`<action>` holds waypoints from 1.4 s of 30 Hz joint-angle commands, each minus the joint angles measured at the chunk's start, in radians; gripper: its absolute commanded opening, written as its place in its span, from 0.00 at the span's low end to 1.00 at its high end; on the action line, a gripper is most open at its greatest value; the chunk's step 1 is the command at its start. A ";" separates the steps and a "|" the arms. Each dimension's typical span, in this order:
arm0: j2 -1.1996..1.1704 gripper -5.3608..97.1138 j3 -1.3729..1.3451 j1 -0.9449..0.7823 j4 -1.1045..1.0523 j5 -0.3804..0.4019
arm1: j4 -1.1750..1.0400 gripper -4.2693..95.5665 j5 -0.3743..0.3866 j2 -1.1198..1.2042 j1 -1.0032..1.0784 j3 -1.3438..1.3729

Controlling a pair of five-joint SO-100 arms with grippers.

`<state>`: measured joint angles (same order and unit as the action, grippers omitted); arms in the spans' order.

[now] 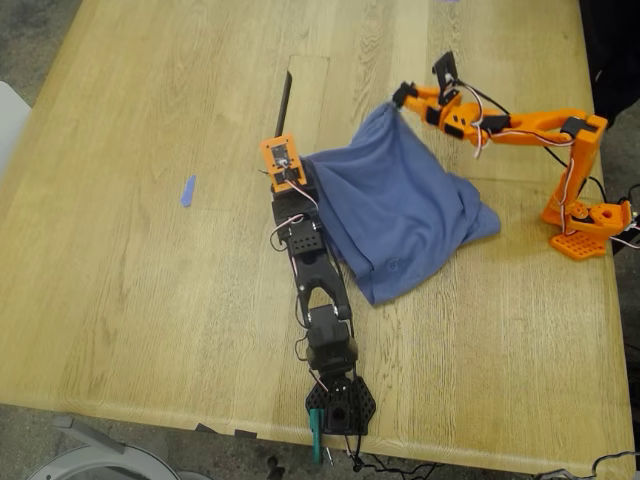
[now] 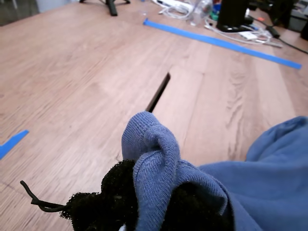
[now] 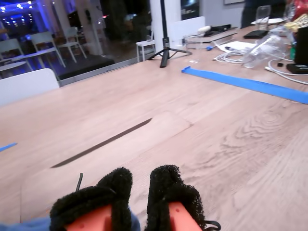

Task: Fold a T-shirt

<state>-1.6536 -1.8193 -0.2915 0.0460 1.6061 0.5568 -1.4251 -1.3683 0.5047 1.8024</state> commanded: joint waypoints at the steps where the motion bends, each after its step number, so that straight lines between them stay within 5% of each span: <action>1: 0.018 0.05 0.135 -0.040 -0.091 -0.012 | -0.025 0.12 0.009 0.061 0.006 -0.173; 18: 0.218 0.05 0.322 -0.055 -0.144 -0.014 | -0.089 0.14 0.028 0.206 -0.017 -0.347; 26: 0.202 0.05 0.321 -0.083 -0.126 -0.020 | -0.388 0.26 0.029 0.037 0.018 -0.230; 35: 0.160 0.05 0.270 -0.086 -0.100 -0.028 | -0.795 0.33 0.021 0.025 0.069 -0.454; 42: 0.158 0.05 0.285 -0.101 -0.060 -0.032 | -0.887 0.32 0.009 0.074 0.043 -0.526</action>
<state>-1.3790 -1.6199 -0.3497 -0.0138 1.5831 -0.3129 -1.4067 -1.2686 0.5645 1.3468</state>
